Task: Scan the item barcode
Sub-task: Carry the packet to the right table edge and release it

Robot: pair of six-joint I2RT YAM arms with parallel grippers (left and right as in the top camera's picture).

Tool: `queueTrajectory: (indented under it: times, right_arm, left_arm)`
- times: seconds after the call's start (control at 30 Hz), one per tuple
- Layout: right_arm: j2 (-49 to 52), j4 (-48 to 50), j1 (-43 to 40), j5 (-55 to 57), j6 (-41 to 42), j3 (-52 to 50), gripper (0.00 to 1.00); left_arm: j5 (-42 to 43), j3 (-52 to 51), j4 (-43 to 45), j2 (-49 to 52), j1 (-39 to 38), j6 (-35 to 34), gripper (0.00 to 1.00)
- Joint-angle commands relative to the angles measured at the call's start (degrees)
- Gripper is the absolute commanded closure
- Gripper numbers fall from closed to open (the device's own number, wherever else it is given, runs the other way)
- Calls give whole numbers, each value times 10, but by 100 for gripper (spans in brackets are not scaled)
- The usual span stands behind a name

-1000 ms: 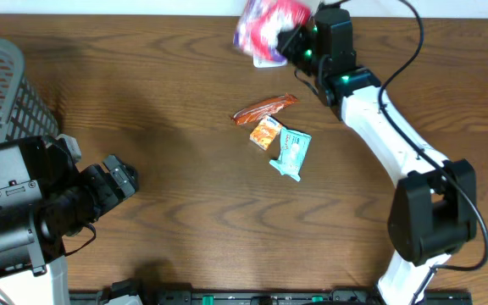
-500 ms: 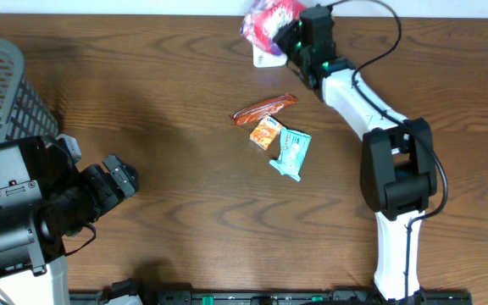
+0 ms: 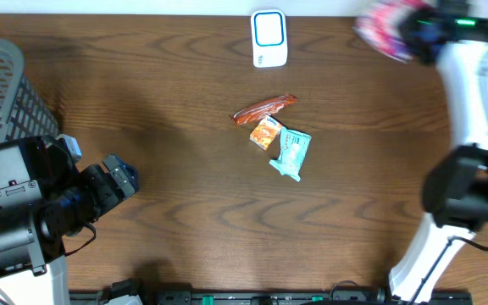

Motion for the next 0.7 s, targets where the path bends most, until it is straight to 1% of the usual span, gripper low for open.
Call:
queueTrajectory:
  times: [0.0, 0.17, 0.3, 0.37, 0.57, 0.6, 0.67]
  right_arm:
    - [-9, -56, -99, 13, -66, 9, 99]
    - [7, -102, -207, 13, -120, 7, 99]
    - [14, -88, -270, 13, -129, -21, 99]
    - [15, -59, -291, 13, -129, -49, 99]
    - [15, 101, -332, 13, -105, -194, 99]
    - [15, 126, -335, 12, -105, -213, 96]
    - [15, 149, -338, 10, -105, -235, 76]
  left_arm:
    - [7, 2, 0, 0, 0, -1, 2]
    - [7, 2, 0, 0, 0, -1, 2]
    - [7, 2, 0, 0, 0, -1, 2]
    - [7, 2, 0, 0, 0, -1, 2]
    - [7, 2, 0, 0, 0, -1, 2]
    - [7, 2, 0, 0, 0, -1, 2]
    - [7, 2, 0, 0, 0, -1, 2]
